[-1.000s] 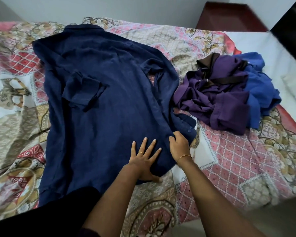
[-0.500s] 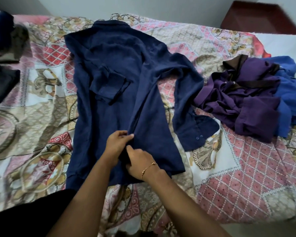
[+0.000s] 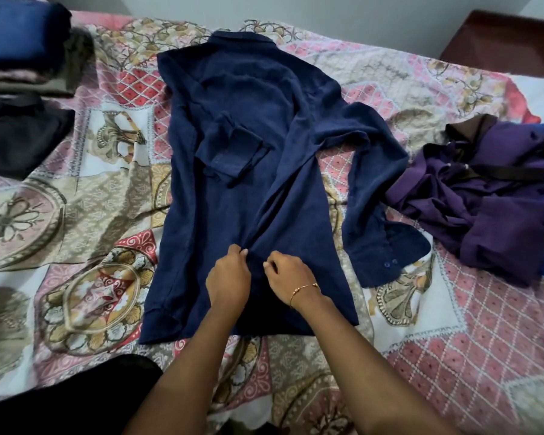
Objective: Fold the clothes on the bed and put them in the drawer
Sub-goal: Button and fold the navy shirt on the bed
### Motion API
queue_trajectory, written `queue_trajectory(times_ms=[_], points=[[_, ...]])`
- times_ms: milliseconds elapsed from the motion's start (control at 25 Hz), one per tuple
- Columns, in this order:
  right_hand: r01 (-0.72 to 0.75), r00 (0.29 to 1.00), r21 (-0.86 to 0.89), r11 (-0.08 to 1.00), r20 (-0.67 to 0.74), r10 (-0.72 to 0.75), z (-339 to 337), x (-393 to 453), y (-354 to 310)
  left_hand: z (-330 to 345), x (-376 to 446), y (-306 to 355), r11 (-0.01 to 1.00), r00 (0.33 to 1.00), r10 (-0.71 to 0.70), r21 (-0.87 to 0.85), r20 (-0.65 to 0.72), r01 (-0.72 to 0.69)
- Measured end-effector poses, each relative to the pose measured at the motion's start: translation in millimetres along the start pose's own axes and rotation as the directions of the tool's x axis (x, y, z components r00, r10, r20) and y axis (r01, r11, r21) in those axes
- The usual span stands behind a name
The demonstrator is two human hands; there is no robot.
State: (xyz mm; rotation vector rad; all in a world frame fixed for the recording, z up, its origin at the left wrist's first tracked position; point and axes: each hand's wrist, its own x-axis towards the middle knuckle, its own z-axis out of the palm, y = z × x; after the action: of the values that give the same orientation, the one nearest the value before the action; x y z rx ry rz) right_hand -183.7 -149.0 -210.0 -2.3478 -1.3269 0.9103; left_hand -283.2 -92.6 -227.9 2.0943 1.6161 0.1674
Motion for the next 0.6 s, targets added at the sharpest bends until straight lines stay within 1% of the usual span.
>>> queue_trajectory(times_ms=[40,80,160,200,240,280,320,360,400,440,480,520,560,600], points=[[0.018,1.000,-0.002,1.000,-0.022,-0.018,0.4,0.1,-0.7,-2.0,0.8,-0.1,1.000,1.000,0.008,0.021,-0.024,-0.007],[0.039,0.999,-0.029,0.999,-0.024,-0.040,4.1,-0.6,-1.9,-4.8,1.1,-2.9,1.000,0.998,0.026,0.002,-0.060,-0.025],[0.036,0.999,-0.125,0.992,-0.006,-0.037,13.8,-4.6,-4.1,-8.9,-1.8,-14.6,0.992,0.981,0.117,-0.034,-0.152,-0.124],[0.019,0.999,-0.160,0.987,-0.039,-0.026,17.6,-6.3,-7.9,-11.7,-1.6,-21.7,0.987,0.966,0.161,0.019,-0.202,-0.161],[0.031,0.990,-0.170,0.985,-0.130,-0.053,22.3,-6.7,-11.1,-15.1,0.0,-28.9,0.985,0.955,0.167,0.092,-0.244,-0.148],[0.077,0.966,-0.175,0.982,-0.229,-0.117,25.9,-5.4,-16.1,-20.0,3.8,-35.5,0.988,0.958,0.114,0.134,-0.264,-0.080],[0.142,0.934,-0.165,0.976,-0.305,-0.187,29.0,-2.4,-22.1,-26.5,9.2,-42.1,0.990,0.969,0.032,0.140,-0.245,0.003],[0.201,0.907,-0.139,0.970,-0.348,-0.238,31.8,1.9,-28.8,-32.8,14.2,-47.8,0.990,0.973,-0.041,0.125,-0.226,0.071],[0.249,0.915,-0.076,0.966,-0.307,-0.260,33.4,7.2,-37.5,-37.9,18.1,-53.0,0.990,0.976,-0.080,0.095,-0.204,0.101],[0.271,0.937,-0.001,0.963,-0.230,-0.264,33.2,10.0,-46.7,-41.4,19.0,-55.8,0.992,0.973,-0.089,0.071,-0.211,0.106],[0.246,0.963,0.116,0.962,-0.144,-0.229,35.4,12.9,-54.8,-45.0,17.7,-56.4,0.994,0.974,-0.079,0.057,-0.212,0.093],[0.176,0.983,0.252,0.951,-0.091,-0.158,38.3,18.0,-61.9,-46.3,15.8,-56.4,0.998,0.971,-0.026,0.055,-0.239,0.040],[0.067,0.997,0.427,0.902,-0.053,-0.049,40.2,23.1,-68.6,-47.9,13.8,-54.9,0.997,0.969,0.061,0.056,-0.239,-0.048],[-0.044,0.997,0.605,0.795,-0.022,0.072,38.4,26.8,-75.2,-46.9,12.7,-51.5,0.986,0.956,0.162,0.082,-0.246,-0.146]])
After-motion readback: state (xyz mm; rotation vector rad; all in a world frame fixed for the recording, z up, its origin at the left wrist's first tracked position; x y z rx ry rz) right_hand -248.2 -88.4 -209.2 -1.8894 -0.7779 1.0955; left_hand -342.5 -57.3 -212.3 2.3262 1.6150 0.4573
